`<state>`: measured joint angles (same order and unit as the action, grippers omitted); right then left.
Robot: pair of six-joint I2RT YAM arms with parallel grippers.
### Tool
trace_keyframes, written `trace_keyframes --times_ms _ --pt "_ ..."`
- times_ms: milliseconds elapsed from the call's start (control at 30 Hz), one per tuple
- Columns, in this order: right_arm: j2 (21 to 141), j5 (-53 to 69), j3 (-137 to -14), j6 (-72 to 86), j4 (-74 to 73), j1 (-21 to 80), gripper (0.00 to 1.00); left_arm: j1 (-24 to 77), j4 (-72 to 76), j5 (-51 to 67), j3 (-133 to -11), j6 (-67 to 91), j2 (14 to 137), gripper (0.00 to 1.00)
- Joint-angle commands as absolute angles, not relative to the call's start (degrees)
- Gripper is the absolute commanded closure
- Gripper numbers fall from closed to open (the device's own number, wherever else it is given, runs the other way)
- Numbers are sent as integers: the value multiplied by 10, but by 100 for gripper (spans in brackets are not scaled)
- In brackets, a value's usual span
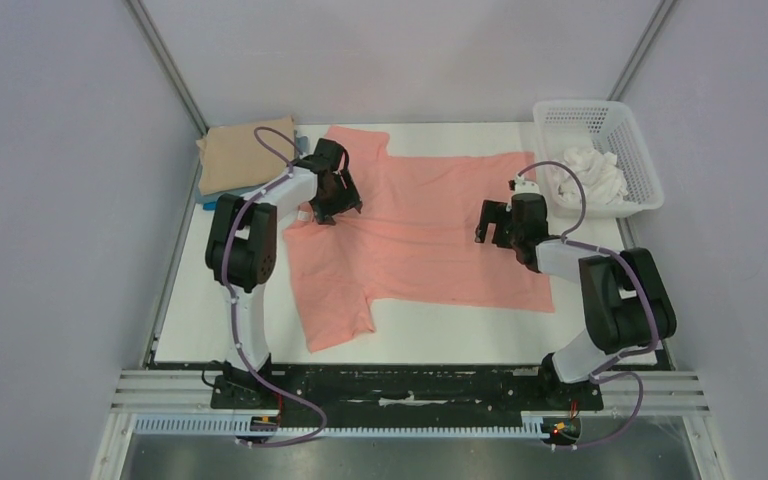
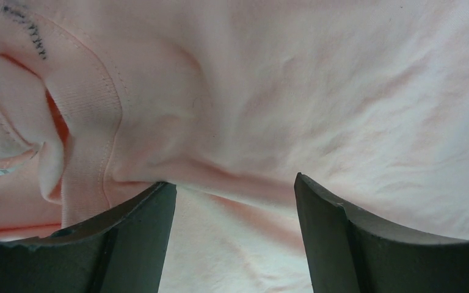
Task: Fold and stack the t-shirts
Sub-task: Flatten out the tshirt
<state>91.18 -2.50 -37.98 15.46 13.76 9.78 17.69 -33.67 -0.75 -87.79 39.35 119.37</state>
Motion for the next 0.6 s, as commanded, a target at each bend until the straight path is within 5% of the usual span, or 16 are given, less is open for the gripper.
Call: trace_keyframes --times_ms 0,200,567 --pt "866 -69 -417 155 94 94 2 171 -351 -10 -877 348 1200 22" --pt "688 -155 -391 193 51 93 2 191 -352 -8 -839 342 1053 22" --pt "414 -143 -217 197 29 93 2 350 -435 -161 -564 473 768 21"
